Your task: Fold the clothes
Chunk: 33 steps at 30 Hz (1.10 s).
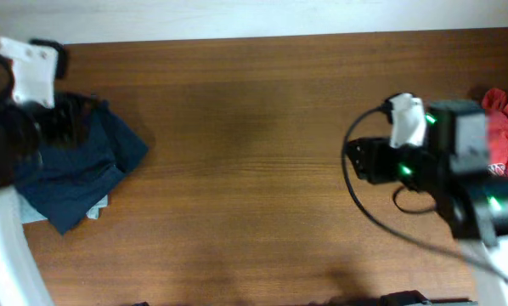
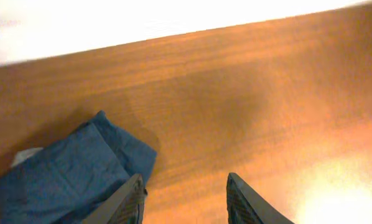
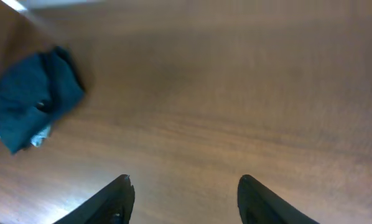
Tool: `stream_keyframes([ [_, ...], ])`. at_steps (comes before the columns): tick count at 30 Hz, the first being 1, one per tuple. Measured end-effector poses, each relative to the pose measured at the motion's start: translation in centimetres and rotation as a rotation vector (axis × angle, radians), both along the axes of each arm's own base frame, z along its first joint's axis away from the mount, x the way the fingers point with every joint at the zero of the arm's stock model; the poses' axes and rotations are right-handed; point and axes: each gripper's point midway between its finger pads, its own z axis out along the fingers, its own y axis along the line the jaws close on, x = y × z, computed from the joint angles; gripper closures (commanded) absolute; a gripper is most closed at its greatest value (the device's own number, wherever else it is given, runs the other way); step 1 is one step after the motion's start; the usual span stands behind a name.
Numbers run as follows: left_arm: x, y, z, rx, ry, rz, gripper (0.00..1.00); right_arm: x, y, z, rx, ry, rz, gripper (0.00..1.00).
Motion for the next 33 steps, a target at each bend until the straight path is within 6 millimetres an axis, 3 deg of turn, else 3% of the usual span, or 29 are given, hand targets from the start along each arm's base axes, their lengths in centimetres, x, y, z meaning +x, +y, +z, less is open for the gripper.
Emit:
stream_keyframes([
  [3, -2.9, -2.4, 1.2, 0.058, -0.030, -0.074, 0.44, -1.7, -0.4, 2.7, 0.000, -0.101, -0.006, 0.26],
  [4, -3.6, -2.9, 1.4, 0.068, -0.037, -0.093, 0.34, -2.2, -0.5, 3.3, -0.001, -0.125, -0.011, 0.14],
  [5, -4.6, -3.6, 1.6, 0.078, -0.040, -0.113, 0.18, -2.8, -0.8, 3.9, -0.007, -0.154, -0.019, 0.00],
  [6, -5.5, -4.0, 1.8, 0.084, -0.041, -0.124, 0.01, -3.3, -1.0, 4.4, -0.015, -0.179, -0.027, 0.01],
  [11, -9.3, -5.3, 1.9, 0.082, -0.024, -0.146, 0.01, -5.0, -1.8, 5.3, -0.034, -0.223, -0.057, 0.01],
  [16, -11.4, -5.4, 1.2, 0.078, 0.028, -0.145, 0.00, -5.8, -2.2, 4.8, -0.048, -0.199, -0.068, 0.01],
  [33, -11.2, -5.2, 0.8, 0.084, 0.046, -0.138, 0.01, -6.0, -2.3, 4.4, -0.055, -0.180, -0.073, 0.01],
])
